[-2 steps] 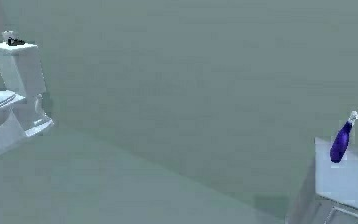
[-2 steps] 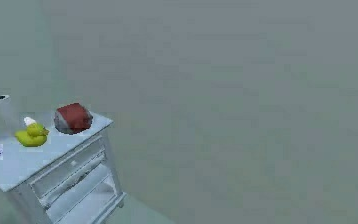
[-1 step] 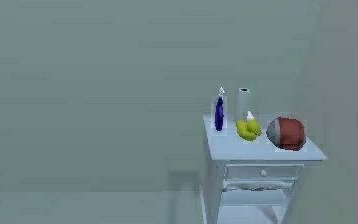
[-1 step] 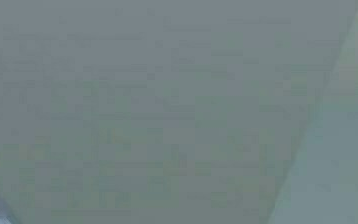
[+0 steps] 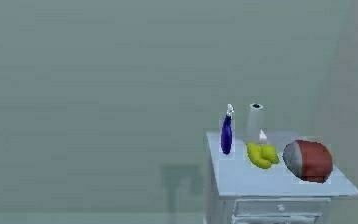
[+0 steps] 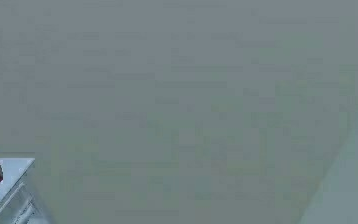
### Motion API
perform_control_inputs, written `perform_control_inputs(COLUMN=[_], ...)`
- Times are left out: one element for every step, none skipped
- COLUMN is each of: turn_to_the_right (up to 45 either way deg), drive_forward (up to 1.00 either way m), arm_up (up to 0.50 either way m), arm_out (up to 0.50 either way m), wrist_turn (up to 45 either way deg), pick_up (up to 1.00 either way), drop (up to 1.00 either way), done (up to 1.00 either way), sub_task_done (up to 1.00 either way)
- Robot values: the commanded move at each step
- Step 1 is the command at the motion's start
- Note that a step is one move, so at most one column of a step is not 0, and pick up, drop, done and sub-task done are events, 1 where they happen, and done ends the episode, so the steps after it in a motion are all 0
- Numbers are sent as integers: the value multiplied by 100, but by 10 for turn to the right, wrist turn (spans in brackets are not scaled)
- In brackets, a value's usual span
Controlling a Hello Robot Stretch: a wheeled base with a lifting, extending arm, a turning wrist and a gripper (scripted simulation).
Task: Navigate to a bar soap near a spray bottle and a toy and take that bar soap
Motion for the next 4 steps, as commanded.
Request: perform_control_inputs(turn_to_the_right=[450,450,120,0], drive_forward=[0,0,0,5], arm_up=[0,0,0,0], arm_out=[0,0,0,0], wrist_turn=[0,0,0,0], pick_up=[0,0,0,0], drop=[0,0,0,0], done=[0,0,0,0], sub_task_done=[0,0,0,0])
